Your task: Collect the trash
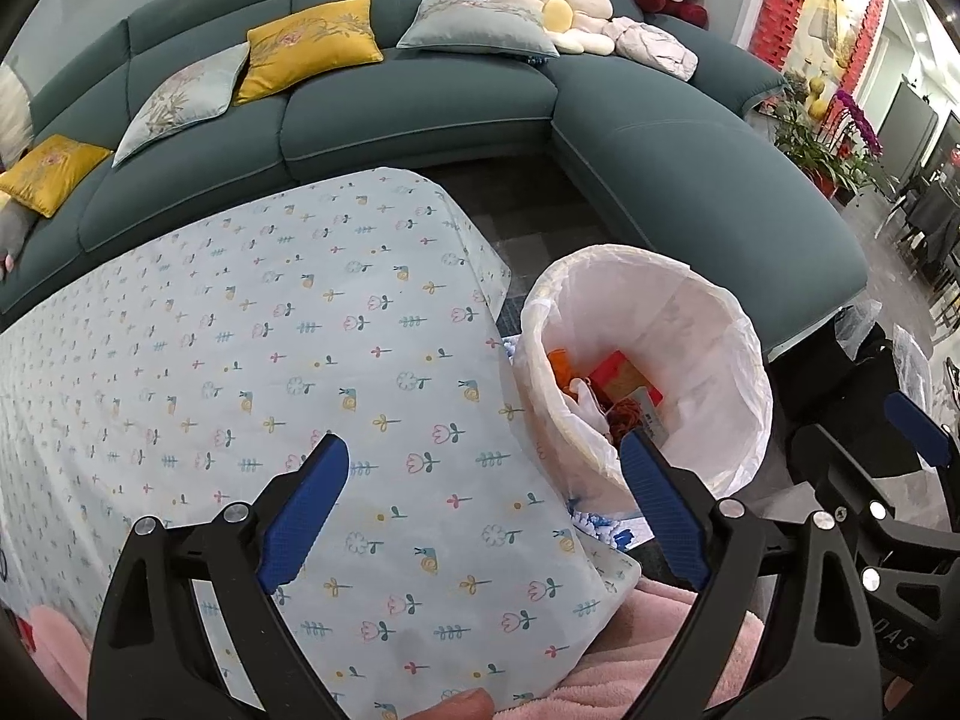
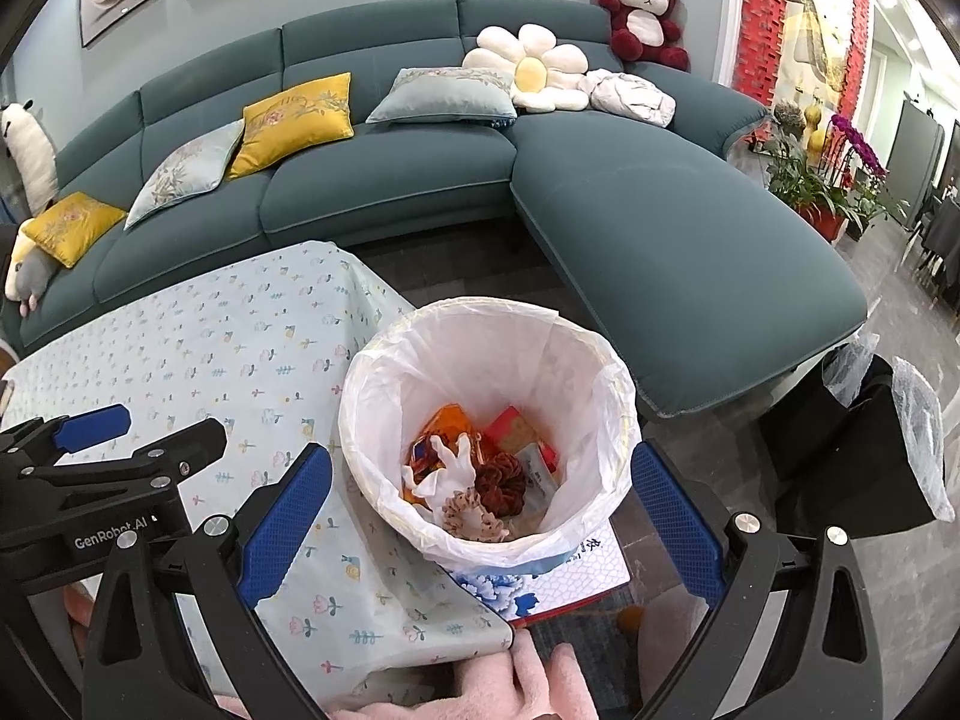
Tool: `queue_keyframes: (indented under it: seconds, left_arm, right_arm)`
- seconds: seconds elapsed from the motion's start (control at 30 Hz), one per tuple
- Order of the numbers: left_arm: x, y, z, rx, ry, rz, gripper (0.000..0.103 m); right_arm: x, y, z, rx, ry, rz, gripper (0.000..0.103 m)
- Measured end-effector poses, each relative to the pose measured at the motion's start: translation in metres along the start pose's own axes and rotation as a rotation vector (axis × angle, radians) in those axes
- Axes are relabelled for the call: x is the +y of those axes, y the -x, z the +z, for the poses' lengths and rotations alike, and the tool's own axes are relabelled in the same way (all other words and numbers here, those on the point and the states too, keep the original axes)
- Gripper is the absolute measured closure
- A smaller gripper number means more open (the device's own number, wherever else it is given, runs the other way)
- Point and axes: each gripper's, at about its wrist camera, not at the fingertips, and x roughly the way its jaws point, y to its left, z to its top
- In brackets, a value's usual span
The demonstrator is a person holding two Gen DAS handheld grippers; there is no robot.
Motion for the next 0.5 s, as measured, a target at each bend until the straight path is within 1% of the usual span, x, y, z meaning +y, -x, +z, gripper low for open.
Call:
queue_keyframes:
  seconds: [0.23,0.5]
  left_arm:
    - [0.0011,0.0002,-0.0011,-0.005,0.017,0.016,0.015]
    - [-0.0016,-0.0007,-0.0039,-0.005,0.004,0.02,0.015]
  right_arm:
    - [0.0005,-0.0014,-0.0016,0.004,0.007,-0.004,0.007]
    - [0.0013,-0.0035,-0.0042,0.009,0.008,-0.003,0.007]
